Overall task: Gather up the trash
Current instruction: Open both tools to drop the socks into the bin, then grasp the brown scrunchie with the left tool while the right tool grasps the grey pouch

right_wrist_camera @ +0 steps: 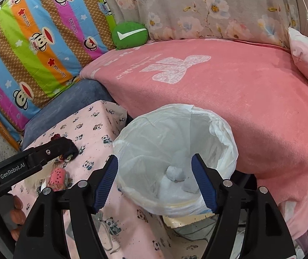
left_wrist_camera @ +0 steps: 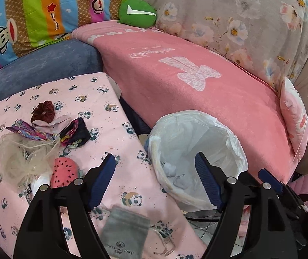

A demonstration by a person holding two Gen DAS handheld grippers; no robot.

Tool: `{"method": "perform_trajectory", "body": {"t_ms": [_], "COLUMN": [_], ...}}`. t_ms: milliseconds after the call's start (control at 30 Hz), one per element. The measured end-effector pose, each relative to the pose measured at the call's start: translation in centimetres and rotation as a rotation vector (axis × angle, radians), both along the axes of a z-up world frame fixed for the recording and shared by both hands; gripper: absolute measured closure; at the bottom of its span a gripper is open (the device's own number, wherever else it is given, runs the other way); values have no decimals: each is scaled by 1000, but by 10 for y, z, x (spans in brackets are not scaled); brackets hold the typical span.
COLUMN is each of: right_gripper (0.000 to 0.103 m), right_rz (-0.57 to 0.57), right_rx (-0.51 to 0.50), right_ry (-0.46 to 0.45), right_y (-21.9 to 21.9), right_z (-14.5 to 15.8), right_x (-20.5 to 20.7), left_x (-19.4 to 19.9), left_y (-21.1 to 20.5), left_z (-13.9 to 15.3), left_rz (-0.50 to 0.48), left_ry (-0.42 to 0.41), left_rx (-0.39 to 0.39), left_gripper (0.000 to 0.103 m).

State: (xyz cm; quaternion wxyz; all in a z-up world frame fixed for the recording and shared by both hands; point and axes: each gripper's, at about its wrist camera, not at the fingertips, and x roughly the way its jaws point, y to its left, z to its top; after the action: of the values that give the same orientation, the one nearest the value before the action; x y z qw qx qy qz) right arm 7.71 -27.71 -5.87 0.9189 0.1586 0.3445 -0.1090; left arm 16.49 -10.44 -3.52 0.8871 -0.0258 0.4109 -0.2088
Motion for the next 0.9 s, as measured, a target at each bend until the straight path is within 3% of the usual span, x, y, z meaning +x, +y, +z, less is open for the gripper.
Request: {"method": "perform_trajectory", "body": {"t_ms": [900], "right_gripper": [35], "right_rz": [212], "right_rx": [-13], "right_ry": [113], "right_y": [119], "right_z": [-30], "right_x": [-20], "left_x": [-51], "left_y": [142], "left_z": [-48], "left_rz": [219], "left_ry": [108], "left_rx": [64], "left_gripper": [20]}}
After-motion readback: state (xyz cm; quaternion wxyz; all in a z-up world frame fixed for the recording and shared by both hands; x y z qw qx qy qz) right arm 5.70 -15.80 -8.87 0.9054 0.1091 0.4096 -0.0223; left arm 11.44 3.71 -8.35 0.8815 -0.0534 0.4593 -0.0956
